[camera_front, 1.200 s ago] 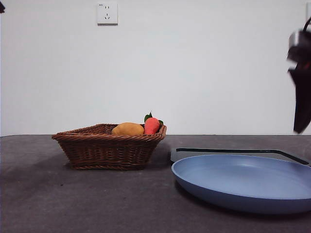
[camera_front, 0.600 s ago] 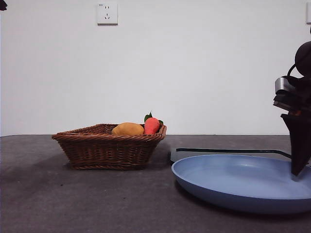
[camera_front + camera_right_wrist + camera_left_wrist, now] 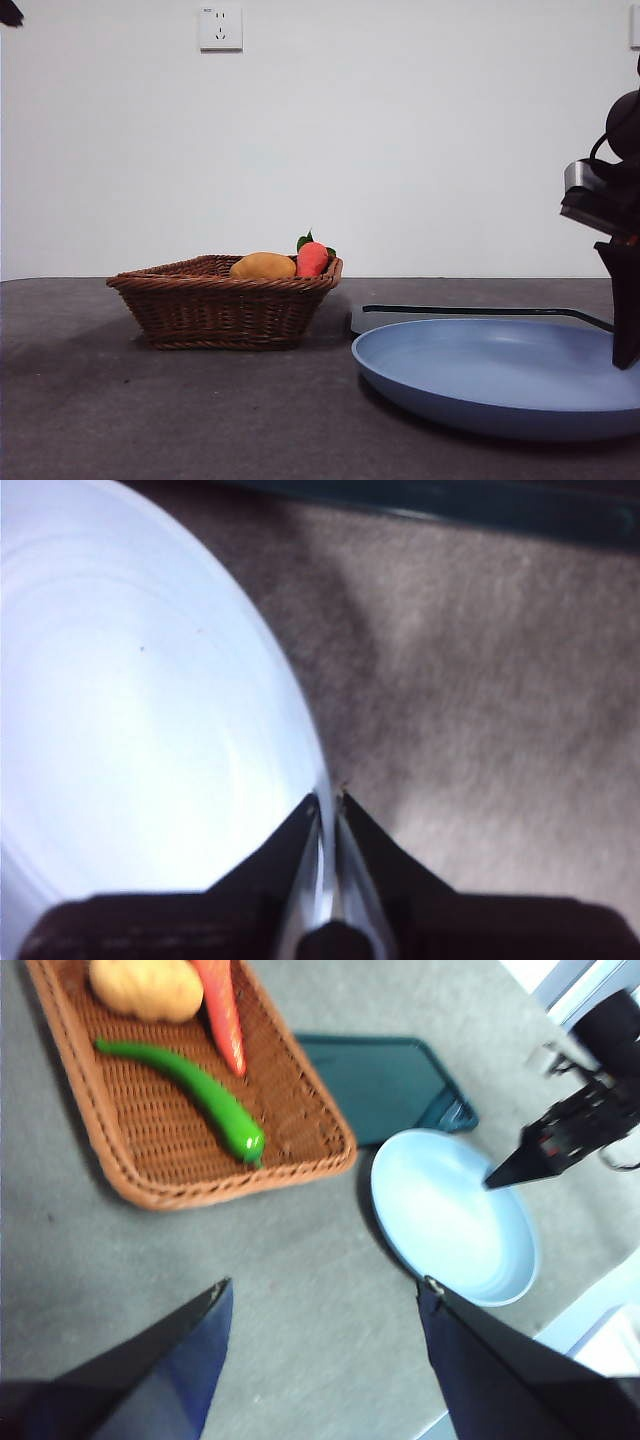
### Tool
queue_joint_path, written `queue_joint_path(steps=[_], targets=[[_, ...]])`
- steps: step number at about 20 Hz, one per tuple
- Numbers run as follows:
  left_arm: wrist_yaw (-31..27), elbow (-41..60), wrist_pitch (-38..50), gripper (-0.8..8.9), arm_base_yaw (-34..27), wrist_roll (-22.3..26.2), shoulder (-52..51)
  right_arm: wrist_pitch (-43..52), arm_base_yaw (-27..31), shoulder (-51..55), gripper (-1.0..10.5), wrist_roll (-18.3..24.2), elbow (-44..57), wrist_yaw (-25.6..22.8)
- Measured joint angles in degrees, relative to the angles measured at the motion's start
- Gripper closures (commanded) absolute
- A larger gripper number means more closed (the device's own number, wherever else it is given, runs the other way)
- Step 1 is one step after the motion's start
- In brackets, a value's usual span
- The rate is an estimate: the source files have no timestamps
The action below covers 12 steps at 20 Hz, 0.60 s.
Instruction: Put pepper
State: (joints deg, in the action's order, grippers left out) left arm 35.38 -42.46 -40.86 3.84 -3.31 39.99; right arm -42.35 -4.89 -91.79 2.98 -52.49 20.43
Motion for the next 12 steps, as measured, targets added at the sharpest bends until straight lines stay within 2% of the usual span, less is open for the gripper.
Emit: queue_joint_path(steps=[5, 9, 12], targets=[[-9.3, -5.9, 3.1, 4.9, 8.3, -2.6, 10.1, -0.9, 0.0, 12.0, 9.4, -1.8, 0.0, -1.1], [-19.5, -15.5, 4.5, 4.9, 16.2, -4.9, 24.5, -3.0, 0.5, 22.0, 9.4, -3.0, 0.0, -1.1], [-24.2, -23.7, 4.7, 4.9, 20.2, -5.4, 36.0, -5.0, 1.4, 27.1, 9.4, -3.8, 0.0, -1.1]])
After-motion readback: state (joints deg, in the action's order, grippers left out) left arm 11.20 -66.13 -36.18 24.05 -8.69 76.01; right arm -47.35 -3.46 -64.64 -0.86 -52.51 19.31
